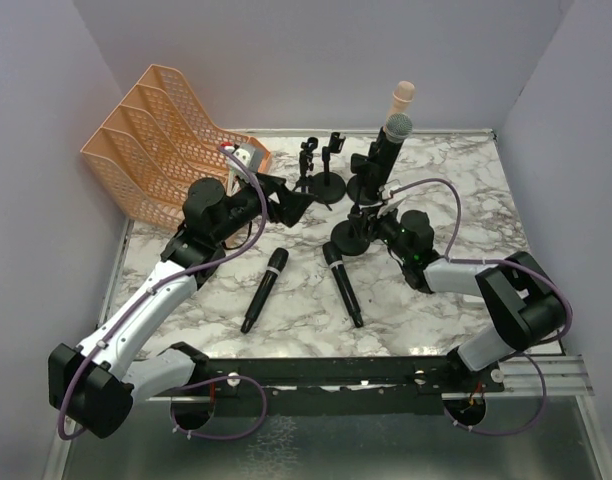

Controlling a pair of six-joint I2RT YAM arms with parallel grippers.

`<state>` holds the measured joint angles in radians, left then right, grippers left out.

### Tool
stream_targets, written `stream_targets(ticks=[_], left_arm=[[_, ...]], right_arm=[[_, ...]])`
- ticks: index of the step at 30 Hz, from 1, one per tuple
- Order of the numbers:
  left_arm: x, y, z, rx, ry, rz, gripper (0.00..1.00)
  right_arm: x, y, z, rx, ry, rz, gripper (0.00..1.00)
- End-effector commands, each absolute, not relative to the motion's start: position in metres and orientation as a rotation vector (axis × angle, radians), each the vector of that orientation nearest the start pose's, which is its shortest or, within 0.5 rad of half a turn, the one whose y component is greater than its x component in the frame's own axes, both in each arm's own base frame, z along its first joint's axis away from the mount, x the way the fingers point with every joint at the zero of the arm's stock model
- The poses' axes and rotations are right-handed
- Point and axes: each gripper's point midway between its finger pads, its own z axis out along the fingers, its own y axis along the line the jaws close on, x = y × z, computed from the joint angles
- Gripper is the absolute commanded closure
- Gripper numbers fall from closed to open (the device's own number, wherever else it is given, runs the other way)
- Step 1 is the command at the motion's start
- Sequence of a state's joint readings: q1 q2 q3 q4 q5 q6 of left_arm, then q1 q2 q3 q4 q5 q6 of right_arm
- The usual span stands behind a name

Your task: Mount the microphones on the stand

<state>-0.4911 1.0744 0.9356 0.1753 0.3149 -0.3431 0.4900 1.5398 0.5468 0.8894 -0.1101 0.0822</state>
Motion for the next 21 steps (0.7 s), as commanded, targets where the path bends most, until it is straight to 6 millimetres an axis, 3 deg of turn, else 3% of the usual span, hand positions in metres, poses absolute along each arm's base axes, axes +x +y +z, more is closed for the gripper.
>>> stream_targets(ticks=[1, 12, 21], left_arm=[[0.289, -0.247, 0.314, 0.445, 1.612, -0.967, 0.08], [0.29, -0.253, 0.298, 0.509, 1.632, -0.97, 0.16], [0.293, -0.254, 0.288, 0.501, 1.672, -0.958, 0.27]], right_arm=[[0.387, 0.23, 0.145, -0.438, 1.583, 0.491, 0.56], [0.393, 0.216, 0.148, -0.379, 1.496, 0.409, 0.72], [0.406, 0.167, 0.168, -0.234, 1.45, 0.141, 0.85]])
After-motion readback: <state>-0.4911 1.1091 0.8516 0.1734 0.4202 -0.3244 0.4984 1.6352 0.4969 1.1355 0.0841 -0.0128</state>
